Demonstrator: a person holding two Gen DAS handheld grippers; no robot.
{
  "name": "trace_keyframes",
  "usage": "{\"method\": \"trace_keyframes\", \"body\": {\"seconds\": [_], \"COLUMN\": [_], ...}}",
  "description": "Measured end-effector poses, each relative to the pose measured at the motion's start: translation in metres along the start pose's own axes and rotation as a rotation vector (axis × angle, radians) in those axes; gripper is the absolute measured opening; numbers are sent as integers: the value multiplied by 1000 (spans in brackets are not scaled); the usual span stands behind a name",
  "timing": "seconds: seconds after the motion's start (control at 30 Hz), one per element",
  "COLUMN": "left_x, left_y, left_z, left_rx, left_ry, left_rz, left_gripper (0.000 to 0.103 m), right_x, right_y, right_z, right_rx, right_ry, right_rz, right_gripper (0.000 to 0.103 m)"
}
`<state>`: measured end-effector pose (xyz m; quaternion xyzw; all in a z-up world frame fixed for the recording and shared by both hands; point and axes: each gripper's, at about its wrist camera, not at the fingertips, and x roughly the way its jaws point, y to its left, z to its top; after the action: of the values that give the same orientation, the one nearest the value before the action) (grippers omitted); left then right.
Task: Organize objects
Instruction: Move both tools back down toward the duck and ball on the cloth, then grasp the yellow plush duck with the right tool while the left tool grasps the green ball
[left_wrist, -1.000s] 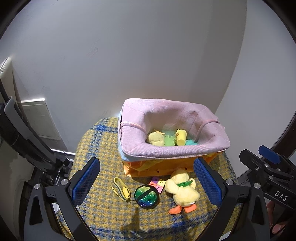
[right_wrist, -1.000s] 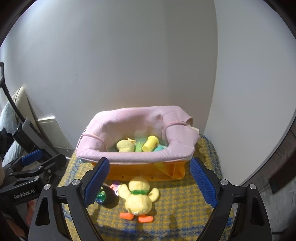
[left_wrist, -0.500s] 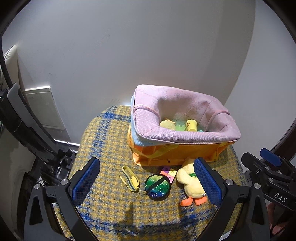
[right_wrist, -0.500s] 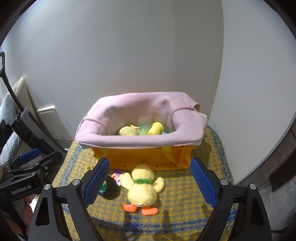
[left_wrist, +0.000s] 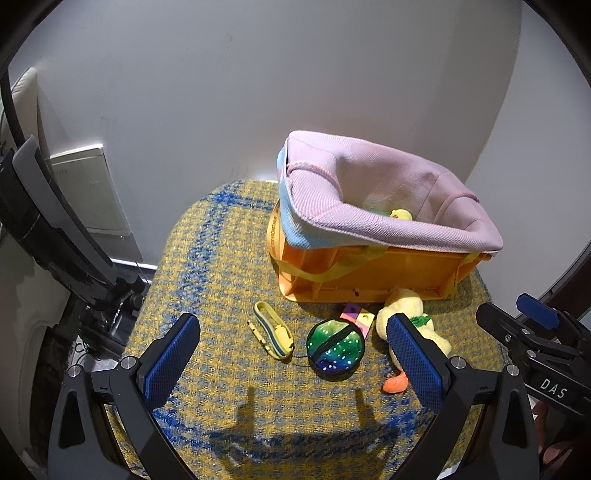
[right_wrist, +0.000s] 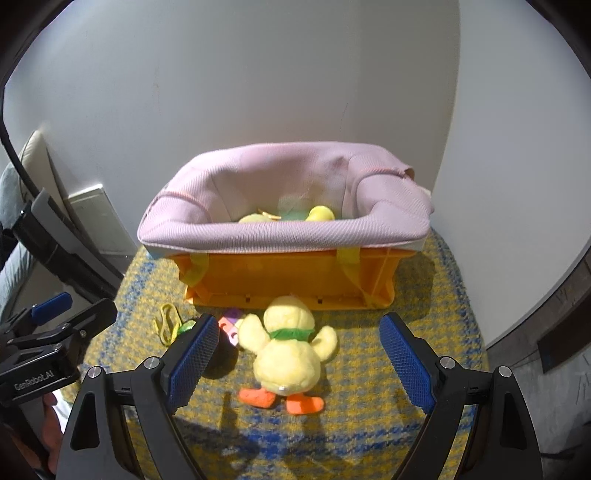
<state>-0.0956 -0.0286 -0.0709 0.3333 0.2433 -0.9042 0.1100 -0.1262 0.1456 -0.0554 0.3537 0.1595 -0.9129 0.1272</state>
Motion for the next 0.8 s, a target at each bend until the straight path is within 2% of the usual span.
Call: {"method": "trace_keyframes", "body": {"seconds": [0.8], "left_x": [74], "left_y": [25], "left_z": [-34], "left_rx": [-49], "left_ry": [128], "left_rz": [3], "left_gripper": [103], "right_x": [94], "right_y": [0], "right_z": [-33], "right_rx": [36], "right_ry": [217], "right_rz": [-25], "right_gripper": [89]}}
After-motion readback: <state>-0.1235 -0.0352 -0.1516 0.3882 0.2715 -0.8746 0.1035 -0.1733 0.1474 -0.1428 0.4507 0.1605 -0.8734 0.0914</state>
